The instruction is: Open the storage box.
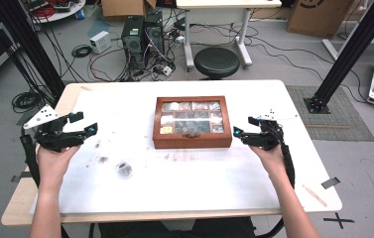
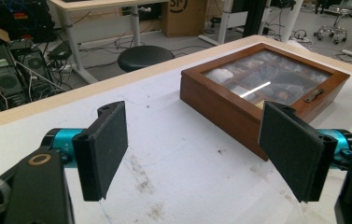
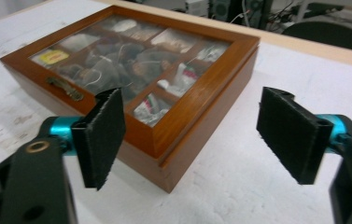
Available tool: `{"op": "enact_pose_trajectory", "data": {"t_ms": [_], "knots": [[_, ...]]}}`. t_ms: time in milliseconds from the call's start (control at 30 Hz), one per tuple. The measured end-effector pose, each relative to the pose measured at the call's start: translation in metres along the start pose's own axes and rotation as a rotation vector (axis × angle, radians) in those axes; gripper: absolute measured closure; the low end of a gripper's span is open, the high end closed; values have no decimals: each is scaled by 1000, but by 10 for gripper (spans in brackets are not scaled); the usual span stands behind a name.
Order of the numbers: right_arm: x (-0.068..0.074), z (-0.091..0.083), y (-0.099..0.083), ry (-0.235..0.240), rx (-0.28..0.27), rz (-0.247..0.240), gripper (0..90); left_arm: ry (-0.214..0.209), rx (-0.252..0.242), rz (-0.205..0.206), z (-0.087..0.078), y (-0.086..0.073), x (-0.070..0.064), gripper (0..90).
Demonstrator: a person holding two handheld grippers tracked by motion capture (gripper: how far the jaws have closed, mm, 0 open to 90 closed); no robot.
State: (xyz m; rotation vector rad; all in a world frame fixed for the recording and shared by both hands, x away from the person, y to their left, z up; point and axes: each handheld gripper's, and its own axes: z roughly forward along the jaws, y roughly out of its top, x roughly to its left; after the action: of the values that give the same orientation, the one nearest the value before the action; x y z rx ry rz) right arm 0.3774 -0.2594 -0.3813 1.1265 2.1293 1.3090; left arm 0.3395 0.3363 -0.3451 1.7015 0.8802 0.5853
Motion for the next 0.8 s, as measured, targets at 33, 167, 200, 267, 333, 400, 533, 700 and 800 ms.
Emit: {"op": "enact_pose_trajectory", "data": {"t_ms": [33, 167, 200, 267, 333, 400, 533, 700, 800], "knots": [[0, 1, -1, 4, 6, -2, 247, 0, 0, 0, 0, 0, 0, 241], [2, 9, -4, 9, 33, -6, 250, -7, 4, -3, 0, -1, 0, 242], [3, 11, -5, 11, 42, -11, 254, -8, 4, -4, 0, -1, 0, 242], [5, 14, -7, 15, 56, -17, 255, -8, 5, -4, 0, -1, 1, 241], [7, 18, -9, 14, 73, -29, 258, -10, 5, -4, 0, -1, 1, 241], [8, 22, -11, 13, 94, -40, 266, -10, 6, -4, 0, -1, 1, 241], [10, 28, -13, 11, 128, -52, 267, -16, 12, -6, 1, -1, 1, 242], [14, 34, -15, 15, 161, -80, 292, -21, 16, -5, 1, -2, 0, 242], [15, 38, -16, 17, 177, -88, 294, -25, 21, -3, 2, -2, 0, 242]]}}
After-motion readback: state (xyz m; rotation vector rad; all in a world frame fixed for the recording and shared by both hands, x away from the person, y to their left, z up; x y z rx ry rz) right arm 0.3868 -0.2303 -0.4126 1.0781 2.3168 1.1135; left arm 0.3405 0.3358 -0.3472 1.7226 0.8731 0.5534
